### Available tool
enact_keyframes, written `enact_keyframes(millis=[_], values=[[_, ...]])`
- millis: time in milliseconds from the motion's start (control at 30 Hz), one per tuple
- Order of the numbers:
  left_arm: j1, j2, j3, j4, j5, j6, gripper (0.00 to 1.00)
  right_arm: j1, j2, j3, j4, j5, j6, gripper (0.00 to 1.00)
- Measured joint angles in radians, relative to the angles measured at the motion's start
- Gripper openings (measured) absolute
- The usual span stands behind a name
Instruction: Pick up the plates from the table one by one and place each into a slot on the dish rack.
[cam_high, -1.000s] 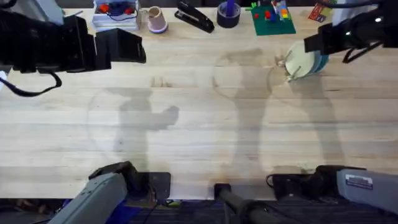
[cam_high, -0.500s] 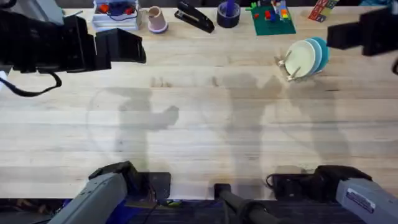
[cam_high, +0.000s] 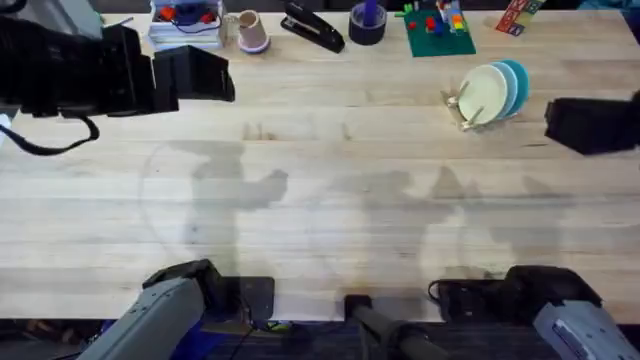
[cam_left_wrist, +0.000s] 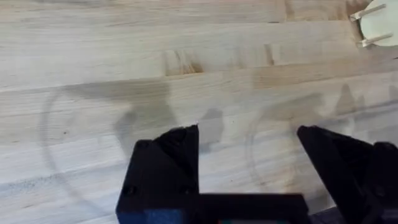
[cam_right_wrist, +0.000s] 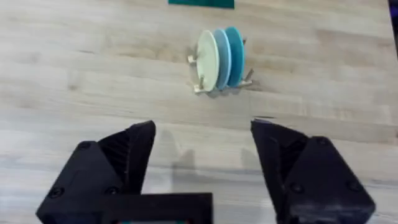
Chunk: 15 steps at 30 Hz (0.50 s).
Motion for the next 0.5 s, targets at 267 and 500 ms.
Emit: enact_keyframes(millis=[267, 500], values=[[0.000, 0.000, 0.000, 0.000, 0.000, 0.000, 0.965, 0.000, -0.186, 0.000, -0.053, -0.038, 0.026, 0.994], [0.000, 0.000, 0.000, 0.000, 0.000, 0.000, 0.965, 0.000, -0.312, 0.000, -0.058, -0.045, 0.034, 0.994]])
